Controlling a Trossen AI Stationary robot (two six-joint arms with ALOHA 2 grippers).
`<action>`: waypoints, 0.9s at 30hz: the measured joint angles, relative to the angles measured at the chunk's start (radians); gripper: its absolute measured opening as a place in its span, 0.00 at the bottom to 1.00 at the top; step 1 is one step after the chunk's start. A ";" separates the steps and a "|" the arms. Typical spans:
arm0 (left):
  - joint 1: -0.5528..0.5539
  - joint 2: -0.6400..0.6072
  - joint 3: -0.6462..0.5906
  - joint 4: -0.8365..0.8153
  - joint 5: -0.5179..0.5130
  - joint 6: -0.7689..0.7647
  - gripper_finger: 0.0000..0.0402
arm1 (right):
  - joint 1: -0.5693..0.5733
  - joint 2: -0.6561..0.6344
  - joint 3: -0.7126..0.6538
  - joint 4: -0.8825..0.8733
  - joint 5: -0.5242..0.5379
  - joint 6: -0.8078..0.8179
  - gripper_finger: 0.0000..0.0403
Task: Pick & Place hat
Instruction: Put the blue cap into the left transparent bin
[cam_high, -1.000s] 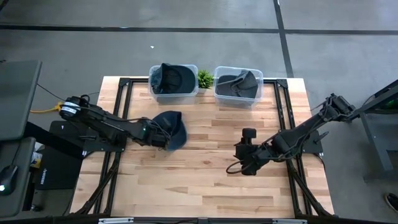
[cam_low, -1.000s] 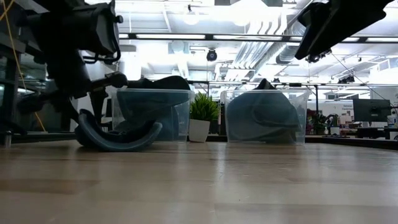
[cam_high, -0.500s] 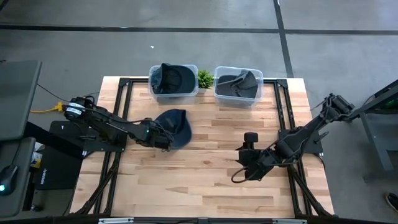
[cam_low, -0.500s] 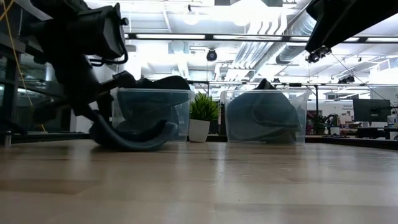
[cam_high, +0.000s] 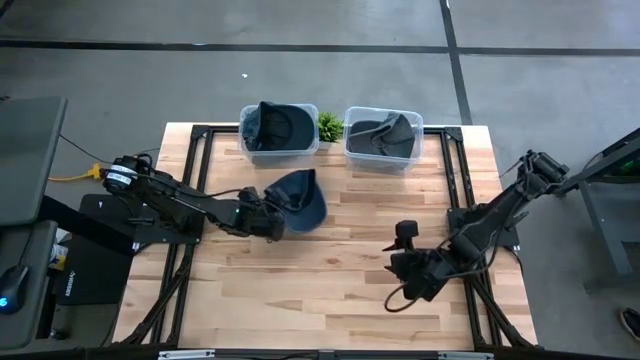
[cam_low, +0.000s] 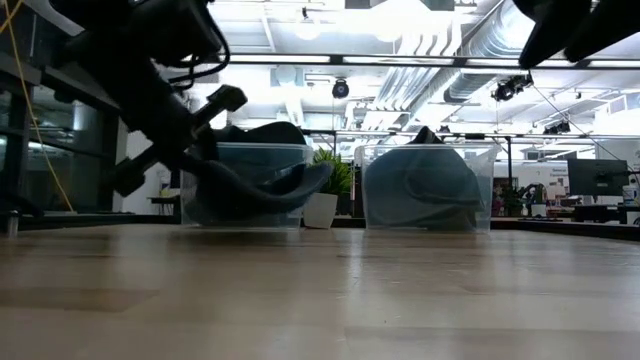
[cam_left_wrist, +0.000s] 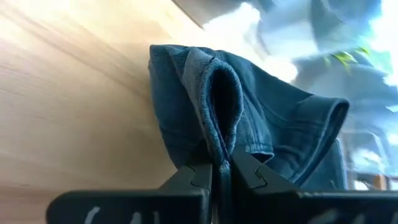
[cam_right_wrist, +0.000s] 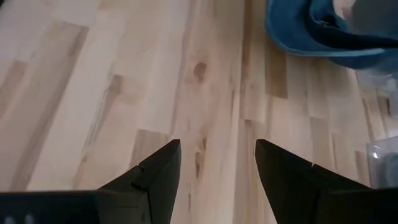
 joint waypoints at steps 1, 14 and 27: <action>0.000 0.000 0.000 0.030 -0.002 0.024 0.02 | 0.006 0.000 0.000 0.000 -0.002 0.000 0.50; 0.000 0.000 0.020 0.441 0.139 0.526 0.02 | 0.030 0.000 0.000 0.010 0.125 -0.192 0.50; 0.000 -0.001 0.162 0.429 0.230 0.802 0.02 | -0.006 0.000 0.000 0.035 0.228 -0.525 0.50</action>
